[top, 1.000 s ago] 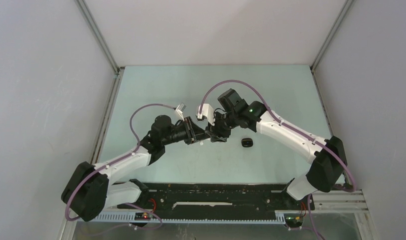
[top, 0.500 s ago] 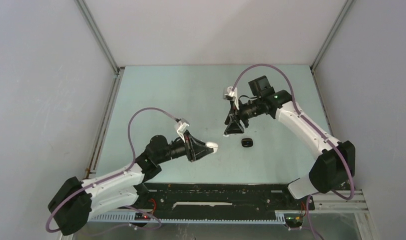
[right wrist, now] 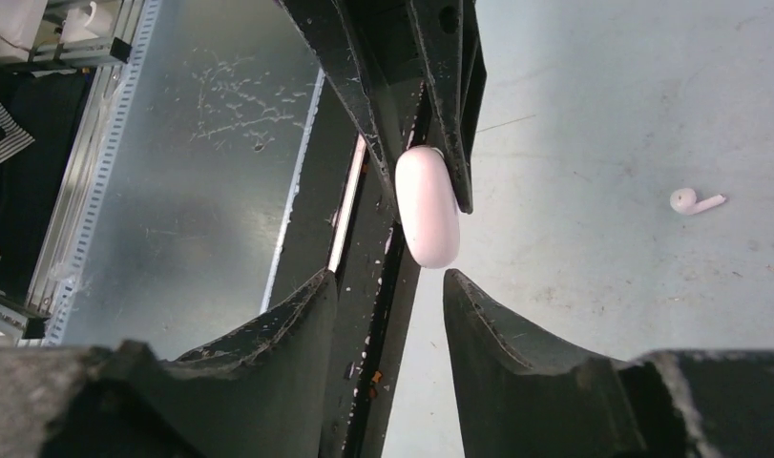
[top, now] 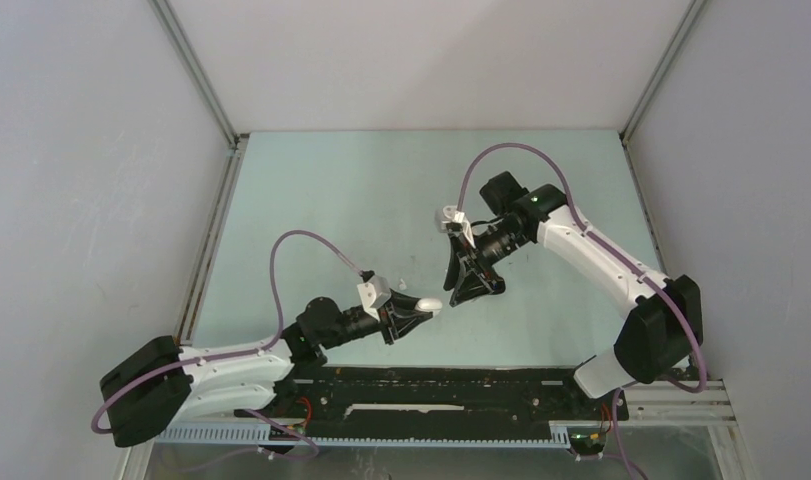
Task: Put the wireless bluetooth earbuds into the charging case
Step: Pick up the charging case at the center of the board.
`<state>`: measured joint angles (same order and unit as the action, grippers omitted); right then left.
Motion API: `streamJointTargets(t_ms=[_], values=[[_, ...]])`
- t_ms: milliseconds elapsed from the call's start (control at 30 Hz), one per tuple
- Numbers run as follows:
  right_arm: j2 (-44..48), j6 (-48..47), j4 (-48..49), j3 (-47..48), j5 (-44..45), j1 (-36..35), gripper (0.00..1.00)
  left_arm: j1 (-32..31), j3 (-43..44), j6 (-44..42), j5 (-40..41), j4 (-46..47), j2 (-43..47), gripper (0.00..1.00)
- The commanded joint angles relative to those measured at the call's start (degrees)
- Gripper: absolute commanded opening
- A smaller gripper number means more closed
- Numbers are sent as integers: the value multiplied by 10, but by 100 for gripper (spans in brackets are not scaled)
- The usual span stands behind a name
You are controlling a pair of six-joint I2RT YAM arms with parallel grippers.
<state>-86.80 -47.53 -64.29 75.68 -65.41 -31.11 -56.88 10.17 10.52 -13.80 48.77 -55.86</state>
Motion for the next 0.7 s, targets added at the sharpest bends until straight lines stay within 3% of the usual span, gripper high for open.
streamJointTargets(t_ms=[0,433,667], values=[[-1,-18,-7,1,0,-11,48,-3,8,-33,10,96,-14,4],[-14,34,43,-7,51,-45,40,-3,34,10,-1,121,-48,5],[-10,30,44,-7,55,-48,18,-4,41,35,-15,146,-83,11]])
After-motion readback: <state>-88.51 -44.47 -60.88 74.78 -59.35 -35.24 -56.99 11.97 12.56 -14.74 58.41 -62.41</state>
